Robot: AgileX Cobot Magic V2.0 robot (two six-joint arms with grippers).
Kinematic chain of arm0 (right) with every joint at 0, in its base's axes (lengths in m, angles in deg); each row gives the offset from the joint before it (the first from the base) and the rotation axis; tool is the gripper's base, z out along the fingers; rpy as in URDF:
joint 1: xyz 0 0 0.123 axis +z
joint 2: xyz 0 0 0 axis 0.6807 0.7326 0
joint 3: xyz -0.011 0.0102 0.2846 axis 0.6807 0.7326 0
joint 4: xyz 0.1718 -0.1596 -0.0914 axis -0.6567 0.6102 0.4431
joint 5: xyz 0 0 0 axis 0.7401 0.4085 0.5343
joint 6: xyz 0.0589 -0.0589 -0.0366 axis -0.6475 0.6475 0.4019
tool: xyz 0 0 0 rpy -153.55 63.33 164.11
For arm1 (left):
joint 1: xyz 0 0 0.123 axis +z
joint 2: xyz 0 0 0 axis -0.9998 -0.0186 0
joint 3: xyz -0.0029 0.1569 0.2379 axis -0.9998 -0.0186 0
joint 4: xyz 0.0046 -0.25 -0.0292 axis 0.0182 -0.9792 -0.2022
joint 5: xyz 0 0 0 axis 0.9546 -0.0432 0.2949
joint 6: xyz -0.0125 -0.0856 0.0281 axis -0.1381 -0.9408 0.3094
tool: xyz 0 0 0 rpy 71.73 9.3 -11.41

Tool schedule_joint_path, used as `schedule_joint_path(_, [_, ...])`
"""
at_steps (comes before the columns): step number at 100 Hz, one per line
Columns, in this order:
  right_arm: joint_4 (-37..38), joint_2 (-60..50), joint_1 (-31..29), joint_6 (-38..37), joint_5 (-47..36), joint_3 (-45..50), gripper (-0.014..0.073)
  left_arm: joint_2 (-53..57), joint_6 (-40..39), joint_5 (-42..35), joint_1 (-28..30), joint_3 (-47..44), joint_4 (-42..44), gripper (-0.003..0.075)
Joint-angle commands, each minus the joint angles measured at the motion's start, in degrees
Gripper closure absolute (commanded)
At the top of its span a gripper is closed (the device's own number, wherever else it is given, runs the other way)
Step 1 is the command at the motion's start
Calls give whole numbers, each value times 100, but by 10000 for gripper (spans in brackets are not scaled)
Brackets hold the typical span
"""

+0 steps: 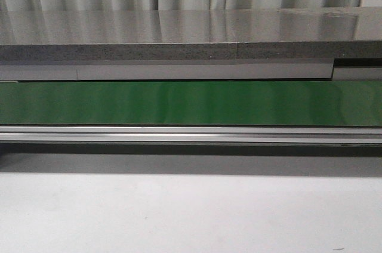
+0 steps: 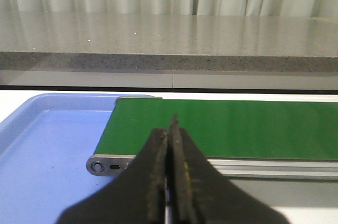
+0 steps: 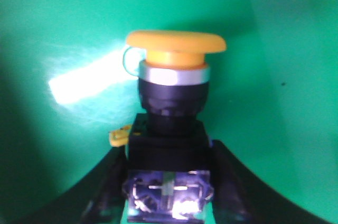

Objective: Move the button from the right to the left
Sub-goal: 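Lift the button with the right gripper and set it on the belt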

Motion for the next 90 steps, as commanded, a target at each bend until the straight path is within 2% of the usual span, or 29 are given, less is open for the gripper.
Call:
schedule_joint_path(1, [-83, -677, 25, -6, 38, -169, 470, 179, 0, -433, -4, -254, -32, 741])
schedule_joint_path(18, [-83, -1323, 271, -6, 523, -169, 470, 179, 0, -433, -4, -254, -32, 741])
schedule_joint_path(41, [-96, -1788, 938, -6, 1117, 12, 470, 179, 0, -433, -4, -254, -32, 741])
schedule_joint_path(61, [-291, -1854, 1632, -6, 1116, 484, 448, 179, 0, -433, -4, -254, -32, 741])
schedule_joint_path(76, [-386, -1854, 1852, -27, 1006, 671, 436, 179, 0, -433, -4, -254, -32, 741])
schedule_joint_path(83, [-386, -1854, 1892, -61, 921, 679, 393, 179, 0, -433, -4, -254, -32, 741])
schedule_joint_path(90, [-386, -1854, 1907, -61, 861, 679, 298, 179, 0, -433, -4, -254, -32, 741])
